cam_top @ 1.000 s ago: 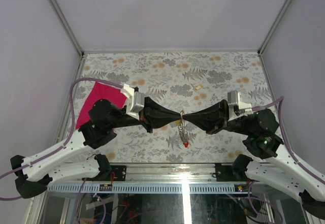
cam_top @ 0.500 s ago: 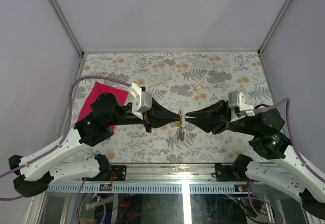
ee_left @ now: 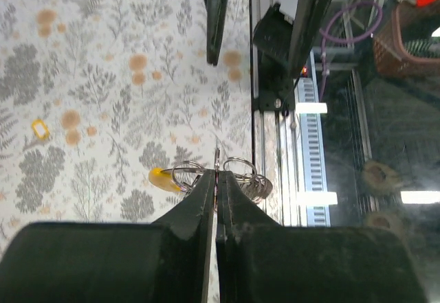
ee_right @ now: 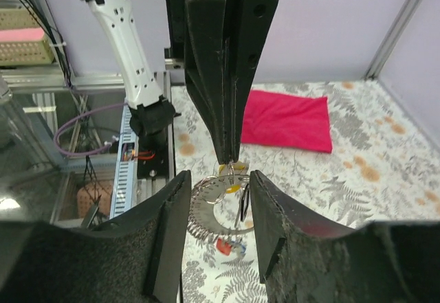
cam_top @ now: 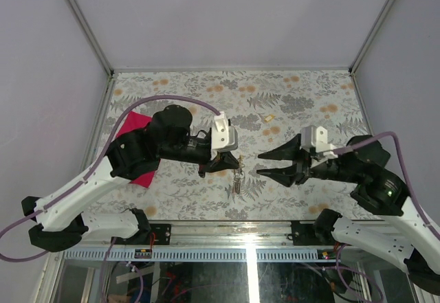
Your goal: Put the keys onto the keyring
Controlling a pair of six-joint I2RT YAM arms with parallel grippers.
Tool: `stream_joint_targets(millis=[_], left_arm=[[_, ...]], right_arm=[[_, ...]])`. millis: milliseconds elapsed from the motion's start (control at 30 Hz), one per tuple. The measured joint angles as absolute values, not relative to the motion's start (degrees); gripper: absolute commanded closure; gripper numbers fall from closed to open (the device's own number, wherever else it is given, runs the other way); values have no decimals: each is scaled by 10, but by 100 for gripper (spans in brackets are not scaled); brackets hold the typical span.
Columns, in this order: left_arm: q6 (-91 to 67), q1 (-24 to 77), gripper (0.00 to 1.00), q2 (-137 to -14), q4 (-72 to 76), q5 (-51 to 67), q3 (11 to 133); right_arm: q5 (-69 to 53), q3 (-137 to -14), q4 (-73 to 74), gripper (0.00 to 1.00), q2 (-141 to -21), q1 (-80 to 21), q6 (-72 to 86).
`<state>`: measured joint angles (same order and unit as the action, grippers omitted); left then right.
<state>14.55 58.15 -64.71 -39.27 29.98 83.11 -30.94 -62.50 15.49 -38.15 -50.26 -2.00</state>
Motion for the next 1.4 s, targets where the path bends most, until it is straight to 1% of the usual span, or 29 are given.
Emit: stream_joint_targets(millis=[233,467,667,1100,1400], left_arm=[[187,611,100,-706,-538,247,919],[202,639,100,-731,-607,202,952],[204,642,100,-731,-623,188,961],[205,646,100,-735,-629,180,967],[205,649,100,-735,-629,179,967]], right_arm=[[-339,-580,145,55,-414,-503,-13],[-376,-529,91,59,-440,-503,1],[-394,-509,46,64,-451,-503,17],[-416,-502,-5,67,-470,-503,31],[-415,-498,-6,76,-478,-503,30]])
